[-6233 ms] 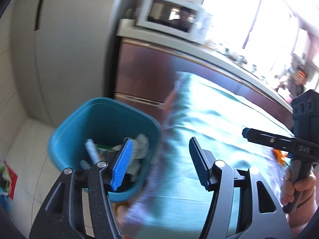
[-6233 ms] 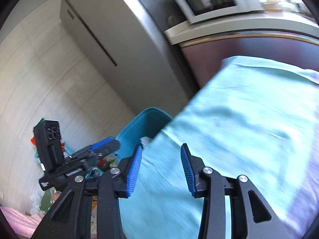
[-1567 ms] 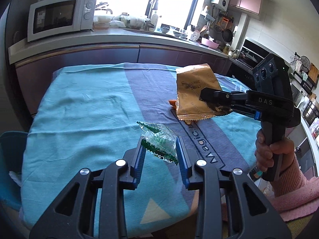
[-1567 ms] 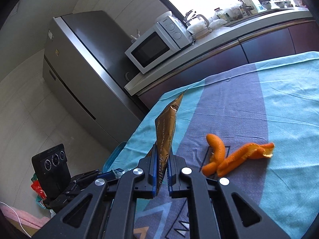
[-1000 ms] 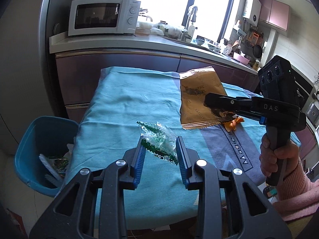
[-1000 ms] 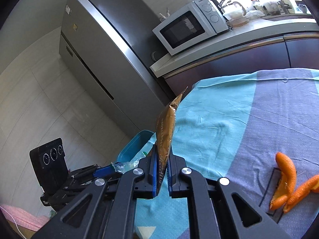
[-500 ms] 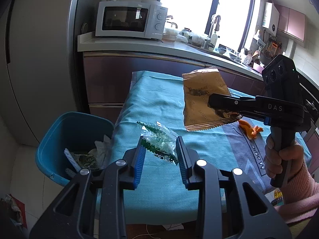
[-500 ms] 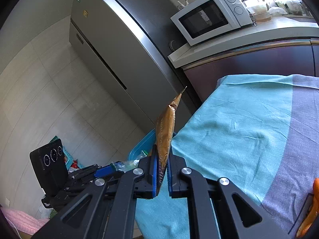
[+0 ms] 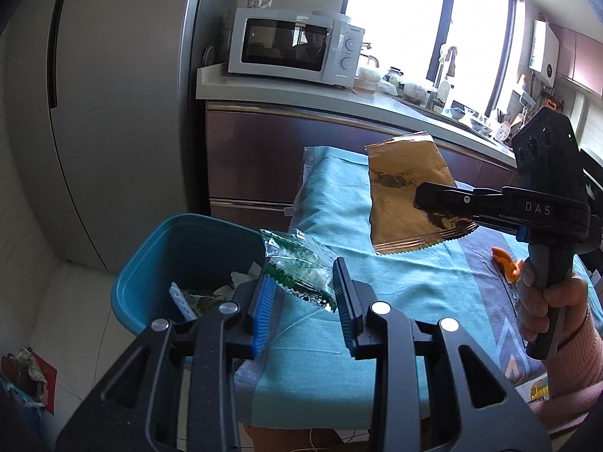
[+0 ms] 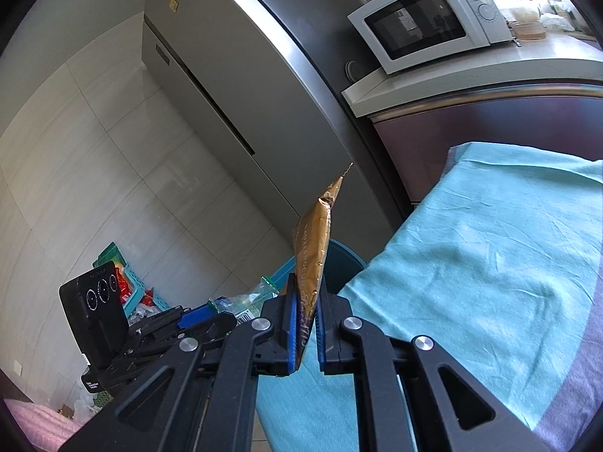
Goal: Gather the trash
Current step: 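Lift the packet and gold foil bag and carry both toward the teal bin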
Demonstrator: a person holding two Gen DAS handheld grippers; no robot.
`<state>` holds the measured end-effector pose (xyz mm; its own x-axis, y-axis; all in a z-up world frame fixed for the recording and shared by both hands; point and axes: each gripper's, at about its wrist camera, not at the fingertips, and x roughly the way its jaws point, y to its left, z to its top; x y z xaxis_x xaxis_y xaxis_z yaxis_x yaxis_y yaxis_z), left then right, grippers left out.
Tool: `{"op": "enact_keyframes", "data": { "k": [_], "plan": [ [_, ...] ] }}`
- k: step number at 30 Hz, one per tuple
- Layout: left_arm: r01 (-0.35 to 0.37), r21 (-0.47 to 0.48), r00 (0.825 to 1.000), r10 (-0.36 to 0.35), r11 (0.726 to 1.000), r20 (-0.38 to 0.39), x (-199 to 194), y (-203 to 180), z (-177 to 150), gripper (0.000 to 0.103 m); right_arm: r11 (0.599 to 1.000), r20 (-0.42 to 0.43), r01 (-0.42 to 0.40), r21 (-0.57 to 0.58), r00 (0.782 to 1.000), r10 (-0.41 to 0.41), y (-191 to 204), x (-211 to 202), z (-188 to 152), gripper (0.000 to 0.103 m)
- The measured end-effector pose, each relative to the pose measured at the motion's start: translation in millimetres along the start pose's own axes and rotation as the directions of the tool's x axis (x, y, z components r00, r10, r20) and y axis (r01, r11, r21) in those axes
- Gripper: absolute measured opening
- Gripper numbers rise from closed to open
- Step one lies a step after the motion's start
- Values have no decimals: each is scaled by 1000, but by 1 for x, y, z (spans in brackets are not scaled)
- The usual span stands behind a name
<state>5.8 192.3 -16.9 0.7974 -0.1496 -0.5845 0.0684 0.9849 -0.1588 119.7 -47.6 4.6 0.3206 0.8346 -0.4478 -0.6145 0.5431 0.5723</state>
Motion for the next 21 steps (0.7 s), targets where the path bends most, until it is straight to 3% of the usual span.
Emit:
{"op": "enact_keyframes", "data": {
  "k": [21],
  "plan": [
    [-105, -72, 994, 103, 992, -31, 18, 43, -3, 31, 999, -121, -9, -38, 993, 5, 14, 59, 10, 7]
  ]
}}
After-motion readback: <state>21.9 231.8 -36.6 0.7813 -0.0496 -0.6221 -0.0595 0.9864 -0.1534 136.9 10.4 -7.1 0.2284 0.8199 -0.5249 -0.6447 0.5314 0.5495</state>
